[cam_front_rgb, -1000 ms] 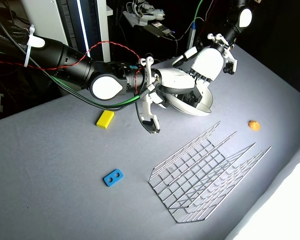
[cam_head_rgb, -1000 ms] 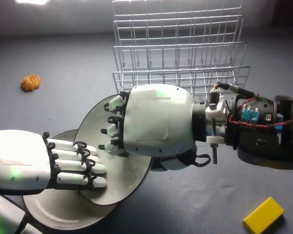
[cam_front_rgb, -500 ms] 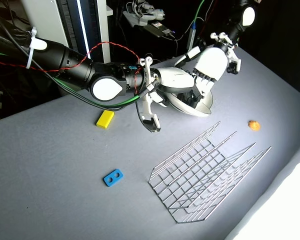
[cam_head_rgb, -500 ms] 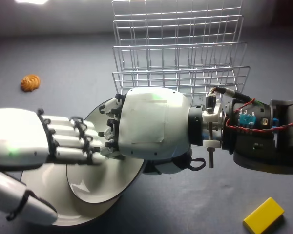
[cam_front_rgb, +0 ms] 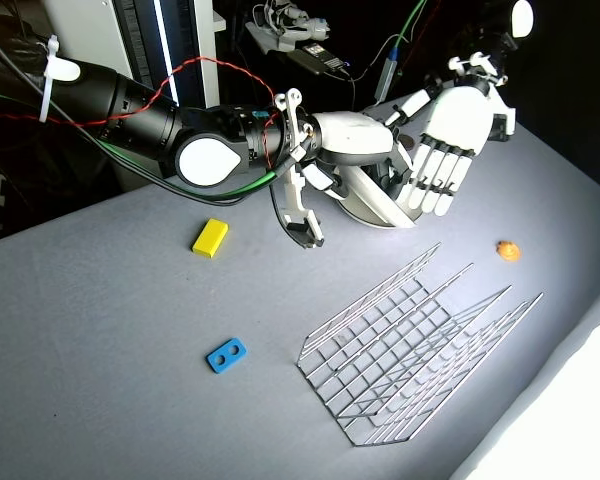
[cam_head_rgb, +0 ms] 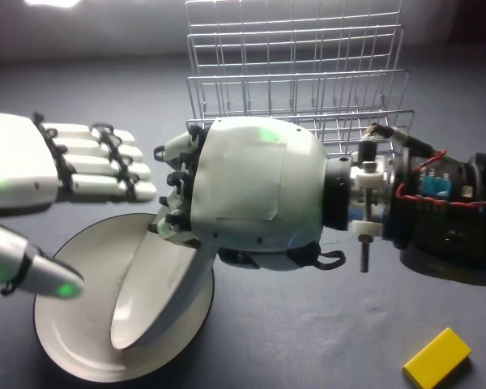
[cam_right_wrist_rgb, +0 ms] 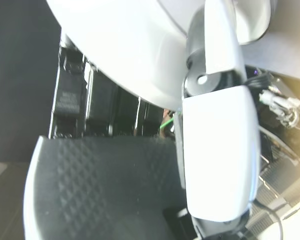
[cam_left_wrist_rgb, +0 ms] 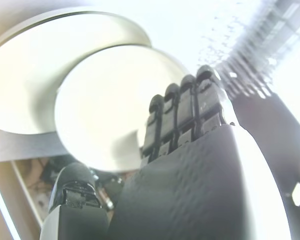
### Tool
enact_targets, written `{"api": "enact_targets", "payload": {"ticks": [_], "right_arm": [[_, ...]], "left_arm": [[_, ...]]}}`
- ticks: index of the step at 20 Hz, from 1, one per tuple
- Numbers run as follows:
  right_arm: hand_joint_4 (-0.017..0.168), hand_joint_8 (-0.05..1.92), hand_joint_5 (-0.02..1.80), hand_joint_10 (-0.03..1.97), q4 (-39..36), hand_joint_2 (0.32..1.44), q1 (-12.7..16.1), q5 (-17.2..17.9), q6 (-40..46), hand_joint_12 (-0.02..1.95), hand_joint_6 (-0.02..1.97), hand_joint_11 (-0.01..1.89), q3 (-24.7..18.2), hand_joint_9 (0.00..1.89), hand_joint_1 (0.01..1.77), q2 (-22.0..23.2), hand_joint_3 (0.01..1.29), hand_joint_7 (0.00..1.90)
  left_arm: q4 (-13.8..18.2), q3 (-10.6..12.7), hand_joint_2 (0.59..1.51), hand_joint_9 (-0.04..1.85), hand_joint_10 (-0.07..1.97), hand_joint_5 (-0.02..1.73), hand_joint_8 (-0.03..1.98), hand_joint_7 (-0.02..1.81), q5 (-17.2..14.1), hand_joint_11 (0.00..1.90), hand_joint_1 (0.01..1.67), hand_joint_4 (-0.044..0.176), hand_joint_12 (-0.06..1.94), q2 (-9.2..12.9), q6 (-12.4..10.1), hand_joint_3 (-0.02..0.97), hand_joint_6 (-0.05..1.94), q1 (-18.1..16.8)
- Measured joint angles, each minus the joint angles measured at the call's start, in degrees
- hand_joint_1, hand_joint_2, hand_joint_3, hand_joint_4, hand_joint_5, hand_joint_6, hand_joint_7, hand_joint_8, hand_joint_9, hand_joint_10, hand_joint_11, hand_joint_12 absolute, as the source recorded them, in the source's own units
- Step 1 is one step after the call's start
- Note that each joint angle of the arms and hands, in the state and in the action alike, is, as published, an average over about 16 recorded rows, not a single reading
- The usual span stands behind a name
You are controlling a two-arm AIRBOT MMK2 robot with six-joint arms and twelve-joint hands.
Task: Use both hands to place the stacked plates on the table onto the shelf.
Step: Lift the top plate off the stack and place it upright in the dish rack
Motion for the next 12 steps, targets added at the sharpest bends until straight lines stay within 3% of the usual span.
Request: {"api": "enact_targets", "payload": {"ticks": [12], "right_arm": [[0.027, 0.84, 0.97, 0.01, 1.0, 1.00, 1.5, 3.7, 0.0, 1.01, 0.99, 0.71, -2.2, 1.21, 1.19, 2.8, 0.01, 1.05]], "left_arm": [[0.2, 4.1, 1.102, 0.02, 0.01, 0.09, 0.00, 0.05, 0.3, 0.02, 0.02, 0.007, -0.01, 0.1, 0.0, 0.018, 0.02, -2.4]]}}
